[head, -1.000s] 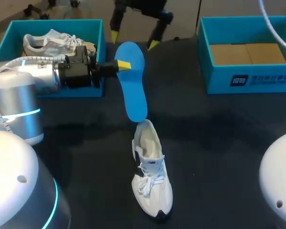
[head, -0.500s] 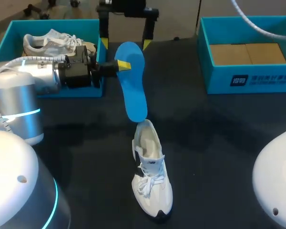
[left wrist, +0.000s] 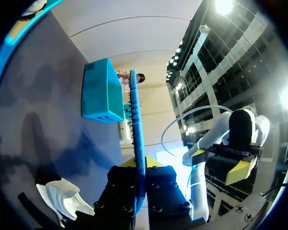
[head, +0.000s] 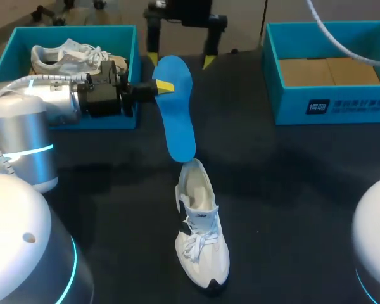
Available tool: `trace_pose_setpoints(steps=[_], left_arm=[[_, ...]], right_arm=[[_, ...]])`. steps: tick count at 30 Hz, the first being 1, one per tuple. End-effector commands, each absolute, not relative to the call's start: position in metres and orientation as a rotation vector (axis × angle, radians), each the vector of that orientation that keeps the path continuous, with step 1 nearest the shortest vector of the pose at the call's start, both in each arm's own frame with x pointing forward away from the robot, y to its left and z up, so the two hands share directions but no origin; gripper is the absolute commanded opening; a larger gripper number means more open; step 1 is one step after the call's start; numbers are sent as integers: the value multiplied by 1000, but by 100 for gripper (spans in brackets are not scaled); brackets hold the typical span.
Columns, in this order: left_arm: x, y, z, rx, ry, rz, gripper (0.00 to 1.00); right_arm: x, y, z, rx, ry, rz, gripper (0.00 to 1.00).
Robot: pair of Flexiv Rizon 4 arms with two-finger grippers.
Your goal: Take the shoe out of the shoebox, open the shoe tongue, remove and reinsert the insole, then place the shoe into the shoebox
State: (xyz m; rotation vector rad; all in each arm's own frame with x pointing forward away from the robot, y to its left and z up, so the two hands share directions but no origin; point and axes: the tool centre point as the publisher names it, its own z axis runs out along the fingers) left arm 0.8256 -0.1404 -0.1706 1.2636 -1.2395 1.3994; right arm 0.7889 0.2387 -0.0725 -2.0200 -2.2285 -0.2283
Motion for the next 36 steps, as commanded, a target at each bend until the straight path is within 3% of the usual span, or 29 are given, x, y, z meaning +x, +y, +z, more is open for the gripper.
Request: trace_pose_setpoints(steps=[1,36], left_arm=[[825,-141,-171,1265,-1239,1401,0],[825,-141,-171,1265,-1239,1401,0]], right_arm=[[785,211,-81,-1680,-1959,-715,100],[790,195,-121,-1258,-1537,-1121,100]])
